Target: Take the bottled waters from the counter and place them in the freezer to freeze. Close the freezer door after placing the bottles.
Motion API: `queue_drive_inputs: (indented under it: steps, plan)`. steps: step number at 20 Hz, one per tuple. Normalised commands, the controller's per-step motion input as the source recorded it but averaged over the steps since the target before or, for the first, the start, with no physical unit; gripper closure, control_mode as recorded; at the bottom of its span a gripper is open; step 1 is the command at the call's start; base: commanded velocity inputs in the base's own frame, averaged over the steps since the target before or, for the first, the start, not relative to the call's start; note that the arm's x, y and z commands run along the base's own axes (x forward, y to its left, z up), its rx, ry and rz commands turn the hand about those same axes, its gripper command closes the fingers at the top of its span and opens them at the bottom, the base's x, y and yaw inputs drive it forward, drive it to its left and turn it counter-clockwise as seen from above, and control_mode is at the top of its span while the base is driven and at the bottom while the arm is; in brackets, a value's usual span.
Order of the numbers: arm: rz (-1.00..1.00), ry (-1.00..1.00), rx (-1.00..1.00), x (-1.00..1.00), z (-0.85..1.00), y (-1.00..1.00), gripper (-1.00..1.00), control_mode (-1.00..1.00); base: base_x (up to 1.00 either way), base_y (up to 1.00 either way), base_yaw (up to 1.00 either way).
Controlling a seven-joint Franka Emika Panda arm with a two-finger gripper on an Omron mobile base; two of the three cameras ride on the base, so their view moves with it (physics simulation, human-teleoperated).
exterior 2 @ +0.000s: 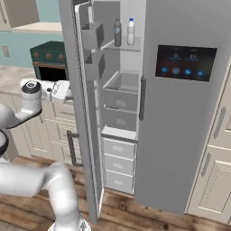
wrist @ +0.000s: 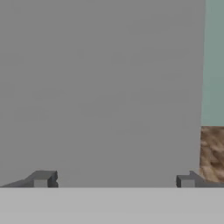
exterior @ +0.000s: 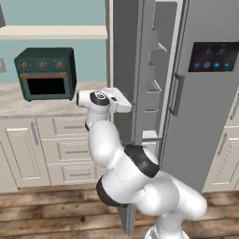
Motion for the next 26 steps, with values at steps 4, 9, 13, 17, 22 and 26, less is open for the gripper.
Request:
queue_drive_inputs:
  steps: [4,9,13,17,22,26]
  plan:
    - [0.19,0.0,0.05,0.27,-0.16,-1.0,-1.0,-1.0,0.0,0.0,0.0]
    - [0.19,0.0,0.04,0.34,-0.18,-1.0,-1.0,-1.0,0.0,0.0,0.0]
    - [0.14,0.0,0.03,0.56,-0.16,-0.99,-1.0,-1.0,0.0,0.0,0.0]
    - [0.09,0.0,0.01,0.69,-0.13,-0.9,-1.0,-1.0,0.0,0.0,0.0]
    - [0.07,0.0,0.04,0.74,-0.09,-0.8,-1.0,-1.0,0.0,0.0,0.0]
    - [0.09,0.0,0.05,0.78,-0.12,-0.8,-1.0,-1.0,0.0,0.0,0.0]
